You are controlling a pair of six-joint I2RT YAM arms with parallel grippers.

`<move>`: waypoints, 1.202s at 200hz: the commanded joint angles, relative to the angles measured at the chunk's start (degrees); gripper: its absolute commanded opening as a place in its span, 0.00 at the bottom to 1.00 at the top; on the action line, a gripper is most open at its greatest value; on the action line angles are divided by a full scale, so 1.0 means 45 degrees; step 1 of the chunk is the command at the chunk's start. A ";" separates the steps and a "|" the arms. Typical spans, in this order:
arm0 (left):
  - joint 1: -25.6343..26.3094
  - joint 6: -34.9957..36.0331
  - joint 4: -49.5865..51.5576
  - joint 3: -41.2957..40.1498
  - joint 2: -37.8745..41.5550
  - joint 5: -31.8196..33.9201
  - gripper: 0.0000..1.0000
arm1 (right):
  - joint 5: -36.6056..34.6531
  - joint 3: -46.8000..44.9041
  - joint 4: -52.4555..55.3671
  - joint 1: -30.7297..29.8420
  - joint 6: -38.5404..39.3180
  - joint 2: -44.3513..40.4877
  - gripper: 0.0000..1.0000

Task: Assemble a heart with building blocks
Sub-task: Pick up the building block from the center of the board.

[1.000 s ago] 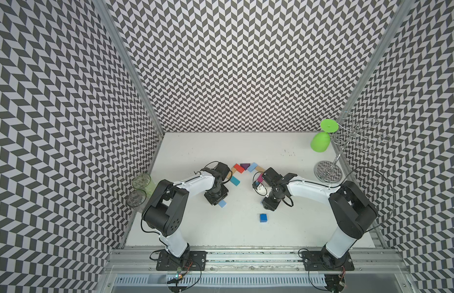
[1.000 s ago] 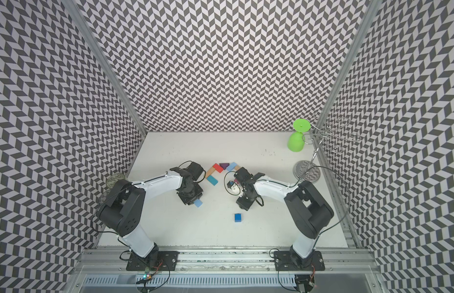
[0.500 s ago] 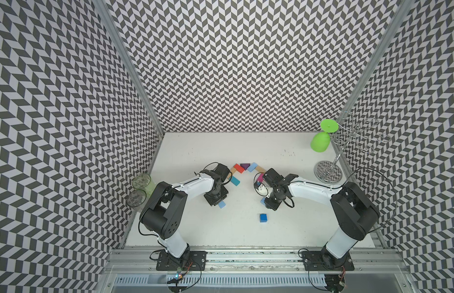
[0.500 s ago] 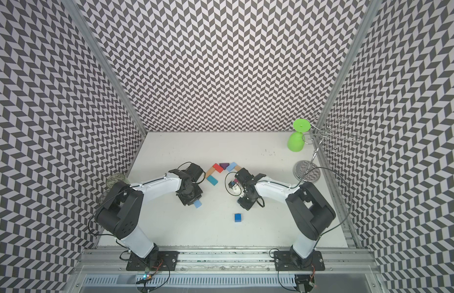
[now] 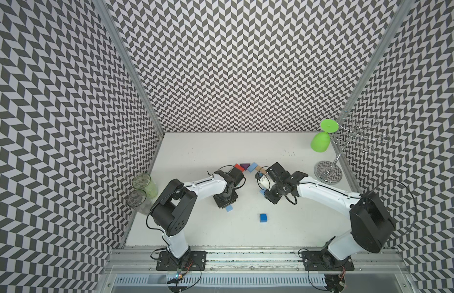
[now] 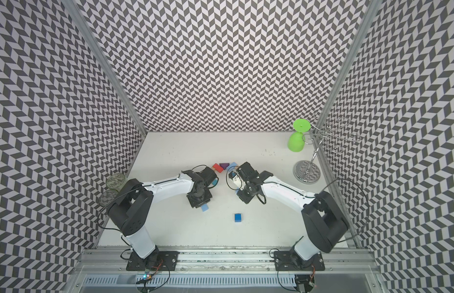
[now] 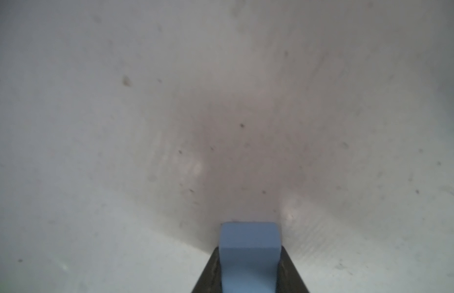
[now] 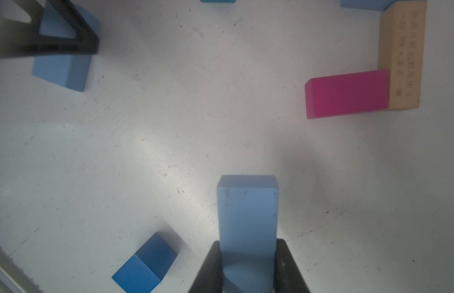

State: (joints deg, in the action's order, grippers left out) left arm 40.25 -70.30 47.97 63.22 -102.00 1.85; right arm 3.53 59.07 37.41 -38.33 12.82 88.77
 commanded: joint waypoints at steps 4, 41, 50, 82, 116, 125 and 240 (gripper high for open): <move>0.0528 -0.1297 0.0393 0.0914 -0.0521 -0.0566 0.00 | -0.0507 0.0312 -0.0006 0.0040 0.0023 -0.0533 0.10; 0.0731 -0.1965 0.0612 0.1771 -0.1180 -0.0527 0.00 | -0.0798 0.0177 0.0124 0.0040 0.0167 -0.1097 0.10; 0.0733 -0.2061 0.0660 0.2019 -0.1367 -0.0499 0.00 | -0.0840 0.0137 0.0142 0.0045 0.0178 -0.1189 0.10; 0.0667 -0.2127 0.1066 0.3350 -0.2327 -0.0299 0.01 | -0.0882 -0.0011 0.0125 0.0041 0.0281 -0.1435 0.10; 0.0470 -0.2093 0.1294 0.4348 -0.3103 -0.0186 0.01 | -0.0959 -0.0040 0.0069 0.0040 0.0428 -0.1540 0.09; 0.0431 -0.2063 0.1396 0.4591 -0.3283 -0.0129 0.01 | -0.0966 -0.0060 0.0029 0.0040 0.0459 -0.1551 0.09; -0.0058 -0.2029 0.2020 0.6540 -0.4691 0.0235 0.01 | -0.0788 -0.0060 -0.0227 0.0040 0.0784 -0.1290 0.08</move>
State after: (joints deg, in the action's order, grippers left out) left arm 40.56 -79.22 55.66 90.83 -121.10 1.69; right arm -0.43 58.98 38.44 -37.95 15.68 83.55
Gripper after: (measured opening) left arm 0.324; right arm 0.277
